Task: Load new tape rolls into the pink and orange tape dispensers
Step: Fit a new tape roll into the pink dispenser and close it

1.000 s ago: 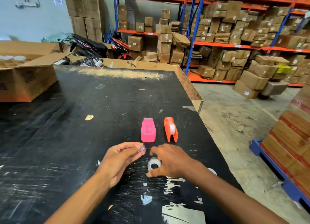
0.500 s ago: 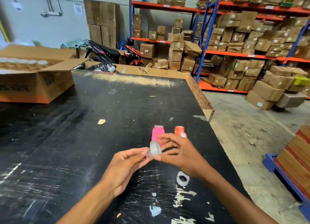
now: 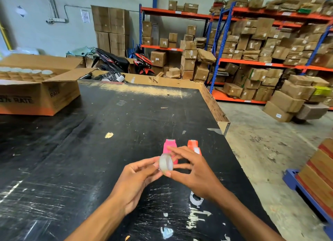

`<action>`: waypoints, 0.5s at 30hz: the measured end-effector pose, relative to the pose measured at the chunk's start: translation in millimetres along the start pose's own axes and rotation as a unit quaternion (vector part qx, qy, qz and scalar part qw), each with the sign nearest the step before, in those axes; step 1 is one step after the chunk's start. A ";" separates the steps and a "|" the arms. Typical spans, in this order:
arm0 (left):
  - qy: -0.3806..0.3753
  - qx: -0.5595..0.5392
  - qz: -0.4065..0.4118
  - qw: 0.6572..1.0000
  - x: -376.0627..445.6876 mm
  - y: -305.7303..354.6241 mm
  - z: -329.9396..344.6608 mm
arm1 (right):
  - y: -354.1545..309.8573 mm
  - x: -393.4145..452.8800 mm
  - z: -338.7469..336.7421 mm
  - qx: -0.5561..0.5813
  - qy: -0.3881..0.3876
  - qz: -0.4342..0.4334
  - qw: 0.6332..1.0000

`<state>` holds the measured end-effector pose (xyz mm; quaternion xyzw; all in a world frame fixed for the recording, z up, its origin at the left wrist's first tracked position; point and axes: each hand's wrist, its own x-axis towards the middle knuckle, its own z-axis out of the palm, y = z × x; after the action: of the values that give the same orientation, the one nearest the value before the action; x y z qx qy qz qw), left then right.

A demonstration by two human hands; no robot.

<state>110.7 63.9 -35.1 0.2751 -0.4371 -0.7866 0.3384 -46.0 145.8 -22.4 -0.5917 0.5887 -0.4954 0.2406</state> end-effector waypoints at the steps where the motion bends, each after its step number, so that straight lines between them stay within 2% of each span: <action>1: 0.000 0.007 0.004 1.000 -0.4 -0.1 0.5 | -0.5 0.2 0.0 -0.007 -0.004 -0.008 1.000; 9: 0.002 0.013 0.036 0.999 -2.7 3.2 2.1 | 0.7 -1.1 0.2 -0.001 -0.001 -0.025 1.000; 15: 0.040 0.043 0.073 0.996 -5.6 0.2 9.9 | 4.3 -0.6 4.5 -0.011 0.023 -0.058 0.998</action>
<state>107.1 73.1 -29.5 0.2883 -0.4759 -0.7283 0.3999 -44.0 144.2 -28.1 -0.6157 0.5646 -0.5153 0.1916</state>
